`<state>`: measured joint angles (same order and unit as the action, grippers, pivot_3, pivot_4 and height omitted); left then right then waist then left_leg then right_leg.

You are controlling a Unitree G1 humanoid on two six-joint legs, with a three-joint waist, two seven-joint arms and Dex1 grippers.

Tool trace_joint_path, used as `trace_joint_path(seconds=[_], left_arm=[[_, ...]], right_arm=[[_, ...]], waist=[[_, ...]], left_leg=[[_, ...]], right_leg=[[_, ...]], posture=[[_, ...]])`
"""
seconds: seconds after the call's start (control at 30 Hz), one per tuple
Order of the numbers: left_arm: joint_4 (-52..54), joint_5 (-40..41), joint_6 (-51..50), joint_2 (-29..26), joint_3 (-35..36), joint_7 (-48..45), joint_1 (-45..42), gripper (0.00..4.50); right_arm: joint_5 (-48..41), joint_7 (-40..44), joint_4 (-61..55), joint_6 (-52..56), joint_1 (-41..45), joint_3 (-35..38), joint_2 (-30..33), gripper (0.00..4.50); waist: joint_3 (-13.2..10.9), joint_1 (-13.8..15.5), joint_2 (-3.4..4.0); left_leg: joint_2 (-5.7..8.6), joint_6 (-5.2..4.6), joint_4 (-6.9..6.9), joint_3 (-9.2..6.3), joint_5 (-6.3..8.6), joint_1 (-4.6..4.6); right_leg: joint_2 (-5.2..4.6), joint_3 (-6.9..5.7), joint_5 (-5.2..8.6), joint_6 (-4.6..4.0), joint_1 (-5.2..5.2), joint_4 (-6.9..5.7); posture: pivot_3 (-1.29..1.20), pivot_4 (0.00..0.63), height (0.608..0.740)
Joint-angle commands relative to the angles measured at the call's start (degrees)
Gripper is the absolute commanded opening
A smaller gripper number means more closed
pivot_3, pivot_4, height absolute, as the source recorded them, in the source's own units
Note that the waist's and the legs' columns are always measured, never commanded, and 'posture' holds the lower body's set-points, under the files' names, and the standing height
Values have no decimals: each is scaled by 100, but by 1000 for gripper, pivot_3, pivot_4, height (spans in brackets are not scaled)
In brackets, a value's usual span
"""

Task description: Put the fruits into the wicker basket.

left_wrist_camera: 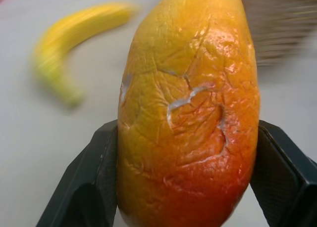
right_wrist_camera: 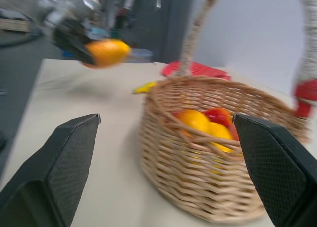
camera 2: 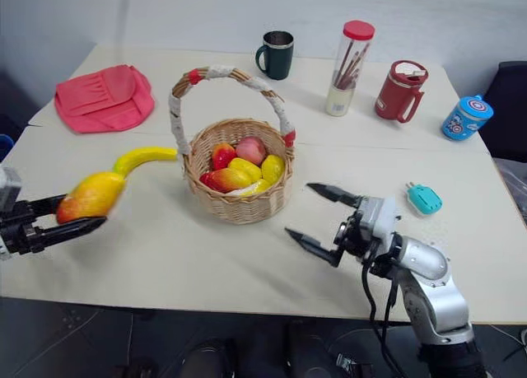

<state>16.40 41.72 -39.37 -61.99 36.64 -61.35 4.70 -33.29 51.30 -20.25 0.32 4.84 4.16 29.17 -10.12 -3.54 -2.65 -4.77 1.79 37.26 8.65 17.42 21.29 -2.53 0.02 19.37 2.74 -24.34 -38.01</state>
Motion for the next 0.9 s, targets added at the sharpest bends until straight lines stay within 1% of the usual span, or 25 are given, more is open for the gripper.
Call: trace_joint_path(seconds=[0.03, 0.1, 0.13, 0.17, 0.2, 0.23, 0.3, 0.37, 0.4, 0.43, 0.47, 0.6, 0.67, 0.7, 0.77, 0.83, 0.9], left_arm=[[991, 351, -86, -63, -206, 152, -363, 3057], [1170, 288, -67, 85, -787, 590, -998, 3057], [1160, 219, -233, 221, -1210, 983, -1515, 3057], [1091, 211, -608, 572, -1813, 1482, -2357, 3057], [1026, 223, -895, 817, -2222, 1828, -2942, 3057], [915, 114, -1169, 1113, -2615, 2162, -3487, 3057], [747, -91, -1489, 1489, -3093, 2552, -4069, 3057], [616, -226, -1709, 1787, -3401, 2825, -4394, 3761], [514, -372, -1700, 1925, -3553, 2930, -4496, 4002], [424, -536, -1629, 2020, -3659, 3014, -4546, 4334], [359, -678, -1541, 2065, -3763, 3037, -4572, 4455], [269, -891, -1316, 2264, -3741, 3100, -4566, 4455], [343, -996, -705, 2217, -3596, 2777, -4342, 4455], [442, -993, -368, 2195, -3313, 2676, -4096, 4455], [724, -987, 144, 1953, -2824, 2288, -3448, 4455], [1043, -648, 429, 1809, -2225, 1736, -2652, 4455], [1223, -247, 890, 1938, -1405, 1222, -1816, 4455]], right_arm=[[-190, -272, -191, 135, -145, 385, -2, 4500], [-162, -294, -164, 147, -177, 461, 19, 4500], [-144, -304, -131, 146, -179, 492, 18, 4500], [-145, -315, -73, 149, -177, 523, 4, 4500], [-147, -323, -35, 156, -171, 541, -9, 4500], [-130, -286, 12, 145, -175, 535, -10, 4500], [-92, -231, 69, 107, -196, 507, -26, 4500], [-74, -220, 90, 82, -239, 495, -58, 4500], [-61, -213, 71, 50, -309, 488, -82, 4500], [-48, -210, 44, 23, -382, 482, -108, 4500], [-27, -202, 7, -14, -466, 473, -130, 4500], [-3, -196, -88, -82, -651, 458, -173, 4500], [-6, -156, -89, -129, -729, 465, -186, 4500], [-23, -92, -71, -175, -761, 471, -183, 4500], [-109, 16, -57, -221, -803, 488, -176, 4500], [-176, 198, -45, -221, -787, 452, -125, 4500], [-275, 391, -25, -199, -735, 402, -106, 4500]], waist=[[-6, 70, 26], [-11, 99, 37], [-13, 124, 38], [-13, 138, 38], [-18, 200, 43], [-19, 195, 37], [-14, 191, 30], [-14, 164, 30], [-14, 150, 30], [-14, 142, 31], [-14, 145, 31], [-14, 169, 31], [-14, 178, 31], [-14, 167, 32], [-14, 135, 32], [-14, 82, 33], [-14, 70, 33]], left_leg=[[4, -1, 0, -2, -1, -10], [12, -4, -2, -10, -7, -16], [14, -5, -2, -12, -12, -20], [15, -9, 0, -15, -18, -21], [18, -14, 3, -18, -24, -22], [27, -30, 8, -31, -32, -32], [27, -35, 11, -30, -36, -35], [30, -32, 12, -18, -37, -39], [31, -31, 12, -16, -37, -39], [38, -26, 13, -21, -37, -39], [37, -21, 11, -24, -35, -39], [13, 2, 14, -28, -35, -18], [10, 6, 18, -27, -36, -21], [10, 8, 21, -28, -37, -21], [9, 9, 19, -22, -38, -30], [0, 16, 13, -22, -38, -40], [-4, 18, 11, -27, -38, -46]], right_leg=[[0, 1, 0, 0, 10, 1], [4, 3, -4, 5, 18, -1], [7, 6, -8, 8, 21, -1], [12, 9, -18, 11, 26, -1], [19, 14, -28, 12, 30, 1], [25, 7, -43, 23, 55, 13], [26, 10, -62, 26, 69, 26], [24, 21, -65, 32, 71, 30], [26, 29, -66, 35, 67, 30], [32, 34, -65, 36, 63, 32], [35, 37, -63, 36, 58, 31], [67, 46, -53, 27, 31, 27], [73, 50, -51, 23, 30, 21], [75, 50, -51, 21, 30, 19], [77, 58, -51, 19, 31, 12], [83, 66, -51, 14, 32, 8], [83, 68, -50, 12, 33, 4]], posture=[[0, 150, 740], [0, 150, 740], [0, 150, 740], [0, 150, 740], [0, 150, 740], [0, 150, 740], [0, 150, 740], [0, 150, 740], [0, 150, 740], [0, 150, 740], [0, 150, 740], [0, 150, 740], [0, 150, 740], [0, 150, 740], [0, 150, 740], [0, 150, 740], [0, 150, 740]])
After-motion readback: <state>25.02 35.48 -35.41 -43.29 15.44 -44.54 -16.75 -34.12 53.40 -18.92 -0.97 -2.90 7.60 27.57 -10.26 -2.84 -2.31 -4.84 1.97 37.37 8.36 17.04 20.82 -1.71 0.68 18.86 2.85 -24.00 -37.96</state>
